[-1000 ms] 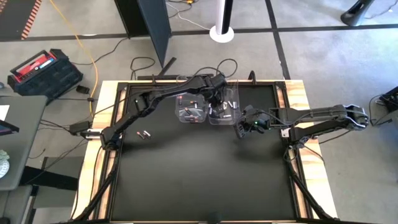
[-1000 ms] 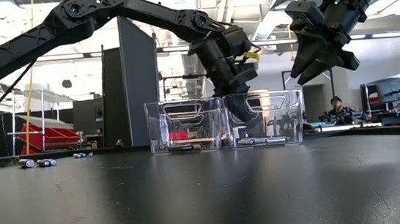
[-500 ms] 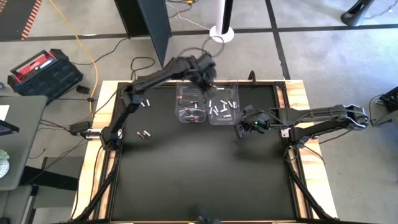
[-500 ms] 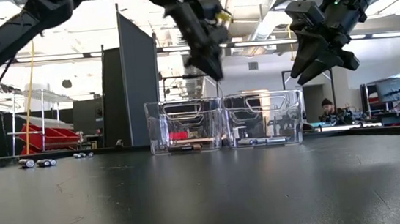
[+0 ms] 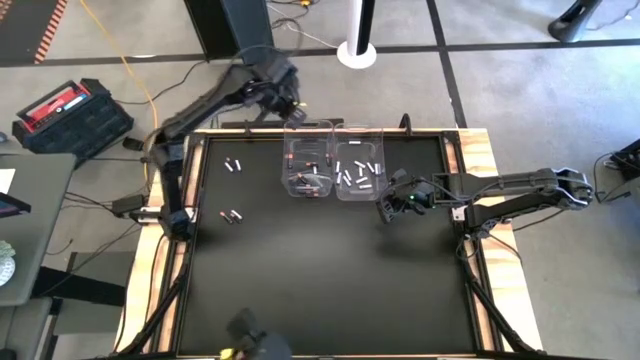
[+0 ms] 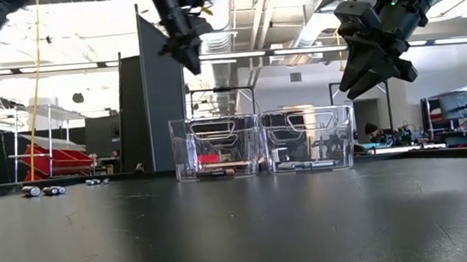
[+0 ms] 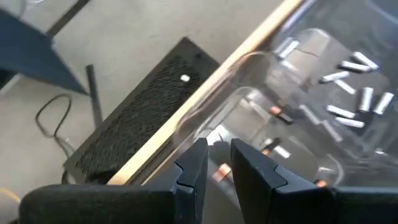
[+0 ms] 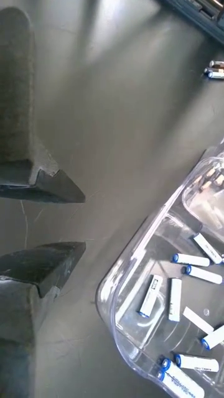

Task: Sort batteries
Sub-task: Put the white battery into the right transparent bin

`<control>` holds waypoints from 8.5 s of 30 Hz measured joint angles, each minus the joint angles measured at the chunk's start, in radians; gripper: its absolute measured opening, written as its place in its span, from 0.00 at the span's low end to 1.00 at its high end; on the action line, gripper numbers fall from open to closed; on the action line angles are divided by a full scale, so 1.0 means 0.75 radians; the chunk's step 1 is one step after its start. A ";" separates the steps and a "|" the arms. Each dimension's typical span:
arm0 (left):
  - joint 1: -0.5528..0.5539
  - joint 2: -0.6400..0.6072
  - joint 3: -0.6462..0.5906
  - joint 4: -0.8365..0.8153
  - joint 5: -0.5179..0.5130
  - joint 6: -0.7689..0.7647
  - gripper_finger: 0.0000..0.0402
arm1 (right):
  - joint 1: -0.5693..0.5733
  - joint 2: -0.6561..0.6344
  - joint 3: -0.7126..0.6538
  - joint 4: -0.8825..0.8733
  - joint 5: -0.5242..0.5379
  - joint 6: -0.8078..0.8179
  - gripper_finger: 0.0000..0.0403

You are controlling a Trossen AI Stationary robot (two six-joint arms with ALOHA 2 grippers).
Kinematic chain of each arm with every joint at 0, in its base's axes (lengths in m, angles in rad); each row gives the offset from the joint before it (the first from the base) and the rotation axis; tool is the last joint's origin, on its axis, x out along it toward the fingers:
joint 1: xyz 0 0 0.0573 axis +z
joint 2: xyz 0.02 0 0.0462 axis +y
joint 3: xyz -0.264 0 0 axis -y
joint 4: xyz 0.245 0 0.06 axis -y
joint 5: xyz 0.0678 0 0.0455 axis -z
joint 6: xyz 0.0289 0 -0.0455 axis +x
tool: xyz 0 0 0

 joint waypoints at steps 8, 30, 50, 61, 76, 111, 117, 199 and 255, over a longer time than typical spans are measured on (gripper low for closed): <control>0.077 -0.528 -0.849 0.504 -0.038 -0.275 0.17 | -0.003 0.000 0.000 0.003 0.000 -0.014 0.31; 0.228 -0.973 -1.676 0.610 -0.096 -0.820 0.17 | 0.001 0.000 0.000 0.005 0.000 -0.019 0.31; 0.305 -0.955 -1.761 0.912 -0.179 -0.849 0.47 | 0.038 0.000 0.000 0.000 0.001 -0.017 0.31; 0.346 -0.608 -1.742 0.994 -0.151 -0.907 0.43 | 0.034 0.000 0.001 -0.002 0.000 -0.017 0.31; 0.382 -0.407 -1.710 1.011 -0.156 -0.965 0.43 | 0.036 0.001 0.000 -0.024 0.000 -0.016 0.31; 0.309 -0.408 -1.736 0.885 -0.168 -1.048 0.43 | 0.037 0.000 0.001 -0.026 0.000 -0.006 0.31; 0.306 -0.413 -1.779 0.924 -0.187 -1.043 0.43 | 0.037 0.000 0.000 -0.026 0.000 -0.004 0.31; -0.130 -0.349 -0.601 0.780 0.259 -0.020 0.08 | 0.033 0.000 0.000 -0.026 0.002 0.202 0.31; -0.348 0.796 0.252 0.487 0.311 0.118 0.11 | 0.051 0.001 0.000 -0.042 0.002 0.157 0.31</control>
